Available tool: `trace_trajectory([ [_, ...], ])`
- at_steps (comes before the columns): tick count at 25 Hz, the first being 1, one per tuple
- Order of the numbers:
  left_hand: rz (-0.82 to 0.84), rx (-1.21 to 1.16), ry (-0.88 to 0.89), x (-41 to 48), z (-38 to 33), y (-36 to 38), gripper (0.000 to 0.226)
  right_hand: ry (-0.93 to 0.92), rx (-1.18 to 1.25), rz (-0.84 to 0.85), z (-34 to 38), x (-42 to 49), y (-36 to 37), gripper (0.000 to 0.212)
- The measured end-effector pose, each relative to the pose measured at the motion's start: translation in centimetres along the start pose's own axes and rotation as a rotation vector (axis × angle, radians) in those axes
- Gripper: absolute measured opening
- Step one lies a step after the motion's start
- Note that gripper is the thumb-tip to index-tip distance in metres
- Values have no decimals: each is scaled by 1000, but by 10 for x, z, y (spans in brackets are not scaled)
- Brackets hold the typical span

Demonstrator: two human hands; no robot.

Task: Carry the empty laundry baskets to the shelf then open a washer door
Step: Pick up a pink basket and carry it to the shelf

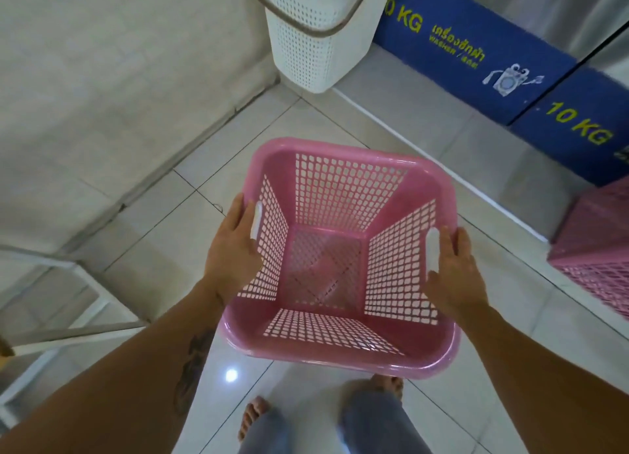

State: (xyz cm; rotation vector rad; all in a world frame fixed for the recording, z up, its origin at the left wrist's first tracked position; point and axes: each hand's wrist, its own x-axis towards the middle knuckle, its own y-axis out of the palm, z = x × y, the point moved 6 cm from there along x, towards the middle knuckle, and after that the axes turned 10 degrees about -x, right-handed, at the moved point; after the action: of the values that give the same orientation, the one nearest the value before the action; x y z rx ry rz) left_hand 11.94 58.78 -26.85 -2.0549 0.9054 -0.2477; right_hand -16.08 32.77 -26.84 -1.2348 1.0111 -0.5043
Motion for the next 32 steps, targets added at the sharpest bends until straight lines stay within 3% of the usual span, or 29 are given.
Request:
trace_trajectory([
  [2, 70, 70, -15, 1, -10, -13, 85, -5, 52, 26, 0, -6, -17, 81],
  [5, 77, 39, -84, -8, -49, -44, 68, 32, 106, 24, -10, -31, -65, 71],
  [9, 29, -94, 22, -33, -168, -96, 51, 75, 179, 29, -48, -91, -155, 77],
  [11, 87, -136, 79, -44, -238, -114, 46, 81, 211, 15, -77, -119, -204, 74],
  [15, 104, -179, 141, -55, -366, -124, 50, 129, 240, -91, -157, -156, -287, 54],
  [17, 80, -183, 193, -56, -431, -112, 48, 139, 250, -139, -209, -163, -316, 48],
  [23, 38, -202, 310, -53, -604, -28, 44, 168, 281, -252, -376, -158, -363, 60],
  [28, 165, -225, 311, -43, -705, 70, 43, 308, 267, -172, -494, -135, -363, 68],
  [32, 271, -201, 346, -4, -758, 139, 47, 360, 266, -158, -559, -96, -352, 59],
])
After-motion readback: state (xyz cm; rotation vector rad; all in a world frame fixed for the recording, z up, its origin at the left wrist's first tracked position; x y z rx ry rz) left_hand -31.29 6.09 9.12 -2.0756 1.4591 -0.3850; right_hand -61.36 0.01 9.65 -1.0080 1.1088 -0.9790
